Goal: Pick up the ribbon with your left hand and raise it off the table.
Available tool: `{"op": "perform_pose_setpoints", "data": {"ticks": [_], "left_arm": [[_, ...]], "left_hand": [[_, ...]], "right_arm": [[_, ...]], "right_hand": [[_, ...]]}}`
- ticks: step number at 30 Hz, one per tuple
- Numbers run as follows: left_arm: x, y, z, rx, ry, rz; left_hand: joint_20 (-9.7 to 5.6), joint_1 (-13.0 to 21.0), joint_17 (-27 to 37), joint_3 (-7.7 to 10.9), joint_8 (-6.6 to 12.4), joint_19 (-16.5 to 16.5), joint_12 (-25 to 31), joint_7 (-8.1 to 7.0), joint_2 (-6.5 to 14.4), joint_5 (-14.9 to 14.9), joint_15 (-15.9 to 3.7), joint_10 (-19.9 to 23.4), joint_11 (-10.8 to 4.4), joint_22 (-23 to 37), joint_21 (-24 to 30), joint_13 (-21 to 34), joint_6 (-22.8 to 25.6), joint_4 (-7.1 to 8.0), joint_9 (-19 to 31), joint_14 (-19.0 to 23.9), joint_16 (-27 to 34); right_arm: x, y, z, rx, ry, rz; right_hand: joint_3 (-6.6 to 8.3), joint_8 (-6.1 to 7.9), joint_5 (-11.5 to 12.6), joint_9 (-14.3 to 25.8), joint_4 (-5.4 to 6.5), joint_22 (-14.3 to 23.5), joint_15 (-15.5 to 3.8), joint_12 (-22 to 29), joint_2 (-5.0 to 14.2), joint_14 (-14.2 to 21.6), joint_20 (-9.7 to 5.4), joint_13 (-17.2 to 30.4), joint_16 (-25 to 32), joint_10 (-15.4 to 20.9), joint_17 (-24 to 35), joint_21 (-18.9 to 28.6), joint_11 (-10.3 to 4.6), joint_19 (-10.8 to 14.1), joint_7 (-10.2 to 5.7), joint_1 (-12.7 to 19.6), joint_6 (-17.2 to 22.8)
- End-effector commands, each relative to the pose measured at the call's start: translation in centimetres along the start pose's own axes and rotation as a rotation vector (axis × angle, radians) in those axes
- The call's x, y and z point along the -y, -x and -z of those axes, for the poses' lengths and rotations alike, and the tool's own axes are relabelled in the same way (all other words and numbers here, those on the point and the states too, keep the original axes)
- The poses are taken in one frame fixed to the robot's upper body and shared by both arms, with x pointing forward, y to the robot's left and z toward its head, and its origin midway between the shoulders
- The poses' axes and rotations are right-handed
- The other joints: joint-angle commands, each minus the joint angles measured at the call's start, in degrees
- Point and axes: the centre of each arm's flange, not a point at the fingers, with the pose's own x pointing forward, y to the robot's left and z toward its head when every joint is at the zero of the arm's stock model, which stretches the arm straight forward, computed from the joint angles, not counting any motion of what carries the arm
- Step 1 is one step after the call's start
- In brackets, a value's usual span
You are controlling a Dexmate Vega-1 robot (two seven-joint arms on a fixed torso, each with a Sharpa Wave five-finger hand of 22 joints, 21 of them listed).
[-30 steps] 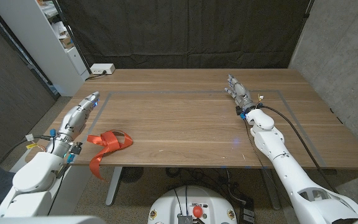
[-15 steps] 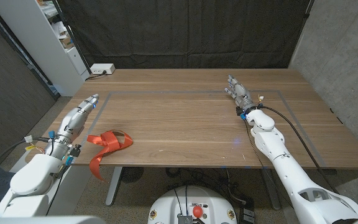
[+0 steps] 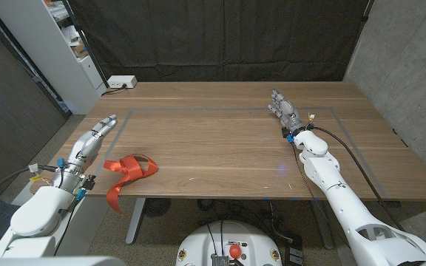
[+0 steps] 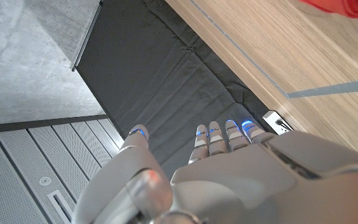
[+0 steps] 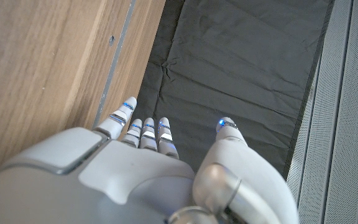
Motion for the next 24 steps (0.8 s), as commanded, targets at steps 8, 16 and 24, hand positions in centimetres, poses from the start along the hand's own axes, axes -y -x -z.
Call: {"op": "perform_pose_setpoints", "data": {"ticks": [8, 16, 24], "left_arm": [[-0.3, 1.3, -0.61, -0.023, -0.102, -0.026], [-0.12, 1.55, -0.74, -0.035, -0.176, -0.026], [-0.14, 1.73, -0.75, -0.031, -0.199, -0.026]], "left_hand": [[0.45, 0.7, 0.2, 0.35, -0.01, -0.2, 0.0, -0.28, 0.4, 0.2, -0.14, 0.0, -0.21, 0.3, -0.2, 0.0, 0.1, -0.6, 0.3, 0.2, 0.0], [0.5, 1.2, 0.2, 0.58, 0.01, -0.3, 0.0, -0.48, 0.5, 0.2, -0.26, 0.1, -0.31, 0.2, -0.2, 0.0, 0.1, -1.06, 0.3, 0.2, 0.1], [0.62, 1.6, 0.2, 0.77, 0.04, -0.3, 0.0, -0.58, 0.7, 0.2, -0.33, 0.1, -0.61, 0.2, -0.2, 0.0, 0.2, -1.41, 0.3, 0.3, 0.0]], "right_arm": [[-0.08, 0.13, -0.14, 0.005, 0.003, -0.006], [-0.14, 0.3, -0.09, 0.004, 0.002, -0.006], [-0.47, 0.3, -0.01, 0.005, -0.001, -0.008]], "right_hand": [[0.21, 0.21, 0.4, 0.2, -0.35, 0.3, 0.15, 0.2, 0.11, 0.4, -0.12, 0.3, 0.4, 0.4, -0.1, 0.6, 0.25, 0.2, -0.13, 0.2, 0.6], [0.17, 0.25, 0.4, 0.2, -0.39, 0.3, 0.09, 0.3, 0.12, 0.4, -0.1, 0.3, 0.4, 0.4, -0.1, 0.6, 0.14, 0.2, -0.15, 0.1, 0.7], [0.16, 0.24, 0.4, 0.2, -0.43, 0.3, 0.07, 0.2, 0.12, 0.5, -0.1, 0.3, 0.4, 0.4, -0.1, 0.6, 0.15, 0.2, -0.14, 0.1, 0.7]]}}
